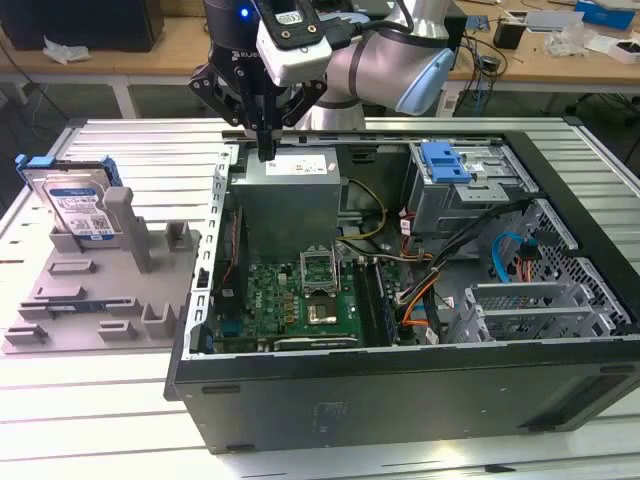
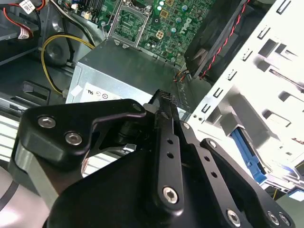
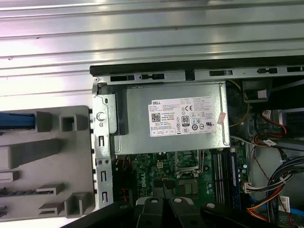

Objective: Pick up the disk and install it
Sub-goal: 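Reach for the disk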

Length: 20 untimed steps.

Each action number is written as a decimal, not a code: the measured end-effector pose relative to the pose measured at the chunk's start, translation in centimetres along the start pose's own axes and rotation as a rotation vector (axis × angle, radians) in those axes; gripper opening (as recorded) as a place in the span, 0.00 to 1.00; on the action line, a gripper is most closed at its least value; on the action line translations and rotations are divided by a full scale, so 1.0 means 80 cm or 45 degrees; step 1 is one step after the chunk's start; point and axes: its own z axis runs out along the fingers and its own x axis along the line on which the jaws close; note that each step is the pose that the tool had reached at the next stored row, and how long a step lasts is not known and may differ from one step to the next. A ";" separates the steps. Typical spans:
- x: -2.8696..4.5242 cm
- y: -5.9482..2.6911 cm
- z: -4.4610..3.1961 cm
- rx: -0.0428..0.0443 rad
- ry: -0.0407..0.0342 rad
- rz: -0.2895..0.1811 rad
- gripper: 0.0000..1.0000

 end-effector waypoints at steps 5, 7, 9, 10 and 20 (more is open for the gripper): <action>0.0004 0.000 0.0000 0.000 0.0000 0.000 0.11; 0.0017 0.002 0.0001 0.000 -0.0001 0.001 0.11; 0.0036 0.005 0.0002 0.000 -0.0001 0.003 0.11; 0.0061 0.007 0.0003 0.000 -0.0001 0.004 0.11; 0.0425 0.018 0.0004 0.000 -0.0003 0.006 0.11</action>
